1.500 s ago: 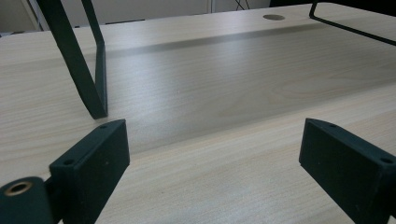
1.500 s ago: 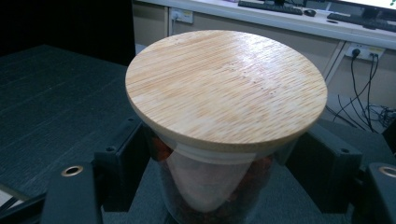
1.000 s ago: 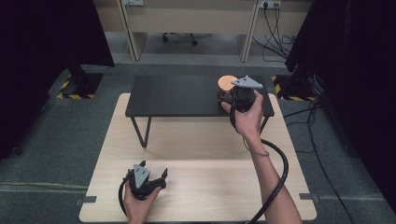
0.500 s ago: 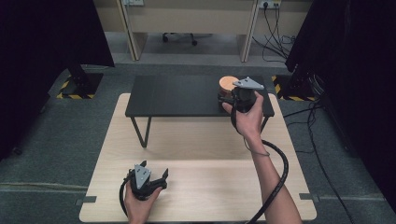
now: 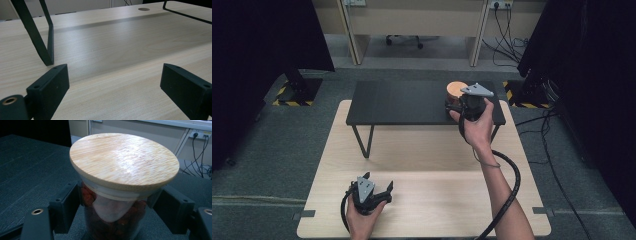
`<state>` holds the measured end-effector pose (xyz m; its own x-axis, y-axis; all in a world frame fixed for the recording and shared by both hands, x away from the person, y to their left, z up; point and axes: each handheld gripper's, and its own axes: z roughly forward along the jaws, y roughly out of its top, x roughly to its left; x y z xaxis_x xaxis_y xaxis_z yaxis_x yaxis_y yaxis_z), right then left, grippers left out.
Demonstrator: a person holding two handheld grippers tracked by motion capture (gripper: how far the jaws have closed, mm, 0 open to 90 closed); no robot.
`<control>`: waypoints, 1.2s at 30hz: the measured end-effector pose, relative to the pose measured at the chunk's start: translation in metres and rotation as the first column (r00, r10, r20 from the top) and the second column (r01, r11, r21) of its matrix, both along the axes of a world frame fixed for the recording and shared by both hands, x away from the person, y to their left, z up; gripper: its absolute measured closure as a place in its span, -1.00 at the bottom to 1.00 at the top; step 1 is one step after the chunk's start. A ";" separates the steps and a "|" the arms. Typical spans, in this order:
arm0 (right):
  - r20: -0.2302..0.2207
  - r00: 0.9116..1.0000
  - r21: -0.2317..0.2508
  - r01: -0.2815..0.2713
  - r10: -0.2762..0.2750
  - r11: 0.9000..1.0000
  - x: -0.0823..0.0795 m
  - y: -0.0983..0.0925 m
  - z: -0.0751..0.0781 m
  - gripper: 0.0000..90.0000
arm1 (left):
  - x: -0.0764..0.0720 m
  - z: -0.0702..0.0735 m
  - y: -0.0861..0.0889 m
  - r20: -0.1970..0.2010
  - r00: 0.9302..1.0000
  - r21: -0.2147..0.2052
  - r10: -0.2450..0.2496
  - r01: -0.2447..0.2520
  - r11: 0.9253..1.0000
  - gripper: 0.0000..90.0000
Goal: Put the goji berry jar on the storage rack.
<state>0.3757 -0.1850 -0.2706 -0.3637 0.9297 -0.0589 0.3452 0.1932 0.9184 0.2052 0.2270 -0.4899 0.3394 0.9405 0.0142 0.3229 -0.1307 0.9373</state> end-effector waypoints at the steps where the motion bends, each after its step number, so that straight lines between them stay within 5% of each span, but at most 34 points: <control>1: -0.001 1.000 -0.002 0.000 0.000 1.000 0.000 0.000 0.000 -0.45 | 0.000 0.000 0.000 0.001 1.000 0.001 0.000 0.000 1.000 -0.83; 13: 0.002 1.000 -0.001 0.001 -0.001 1.000 0.000 0.000 -0.001 -0.45 | 0.000 0.000 0.000 -0.001 1.000 -0.003 0.000 0.000 1.000 -0.83; 16: 0.018 1.000 -0.031 0.000 0.000 1.000 -0.002 0.003 -0.003 -0.48 | 0.000 0.000 0.000 -0.001 1.000 -0.004 0.000 0.000 1.000 -0.82; 21: 0.013 1.000 -0.035 0.012 -0.012 0.999 -0.002 0.008 -0.008 -0.85 | 0.000 0.000 0.000 0.001 1.000 -0.002 0.000 0.000 1.000 -0.82; 36: 0.046 0.999 0.030 0.009 -0.011 1.000 -0.017 0.000 -0.016 -0.97 | 0.000 0.000 0.000 0.000 1.000 -0.003 0.000 0.000 1.000 -0.83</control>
